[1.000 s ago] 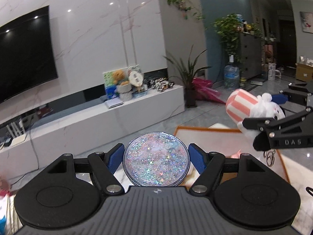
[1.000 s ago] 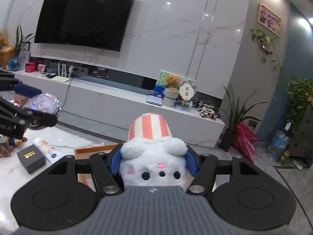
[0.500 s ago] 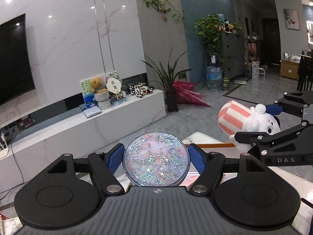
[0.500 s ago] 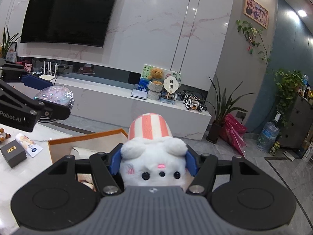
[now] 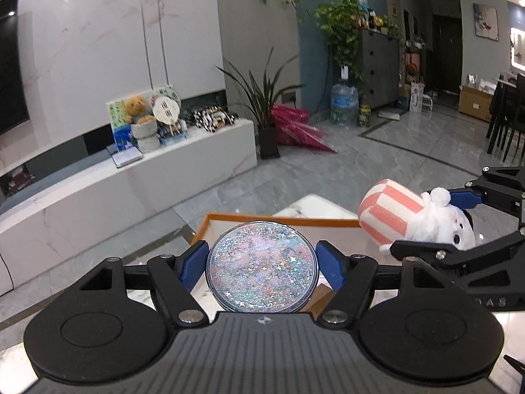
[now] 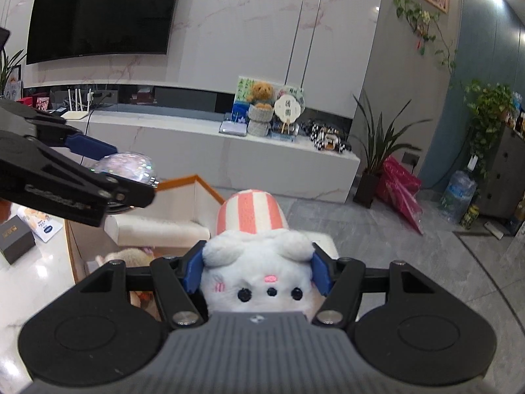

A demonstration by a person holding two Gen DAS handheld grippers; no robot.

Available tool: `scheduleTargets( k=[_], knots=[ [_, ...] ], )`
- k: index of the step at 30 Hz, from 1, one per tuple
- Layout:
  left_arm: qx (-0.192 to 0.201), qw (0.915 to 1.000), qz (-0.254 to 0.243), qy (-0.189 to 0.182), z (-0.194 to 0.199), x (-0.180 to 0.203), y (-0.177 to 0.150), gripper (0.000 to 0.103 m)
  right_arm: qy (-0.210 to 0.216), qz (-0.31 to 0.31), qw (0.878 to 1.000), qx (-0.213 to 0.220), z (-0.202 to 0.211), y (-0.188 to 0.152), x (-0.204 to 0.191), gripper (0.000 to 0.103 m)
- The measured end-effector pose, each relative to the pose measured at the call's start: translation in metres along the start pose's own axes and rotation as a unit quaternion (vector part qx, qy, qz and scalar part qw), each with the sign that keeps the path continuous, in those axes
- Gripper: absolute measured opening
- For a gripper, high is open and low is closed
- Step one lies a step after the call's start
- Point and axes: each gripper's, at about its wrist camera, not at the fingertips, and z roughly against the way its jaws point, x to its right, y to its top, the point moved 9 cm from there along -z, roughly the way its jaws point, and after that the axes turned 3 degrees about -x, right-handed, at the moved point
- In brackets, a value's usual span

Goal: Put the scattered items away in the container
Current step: 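Carry the plush and glitter compact with both tools over the orange box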

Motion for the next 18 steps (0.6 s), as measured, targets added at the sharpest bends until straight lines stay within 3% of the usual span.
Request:
scheduleTargets(
  k=[18],
  knots=[
    [-0.067, 0.9971, -0.037, 0.002, -0.079, 0.019, -0.005, 0.084, 0.013, -0.010, 0.999, -0.051, -0.052, -0.031, -0.005, 0.066]
  ],
)
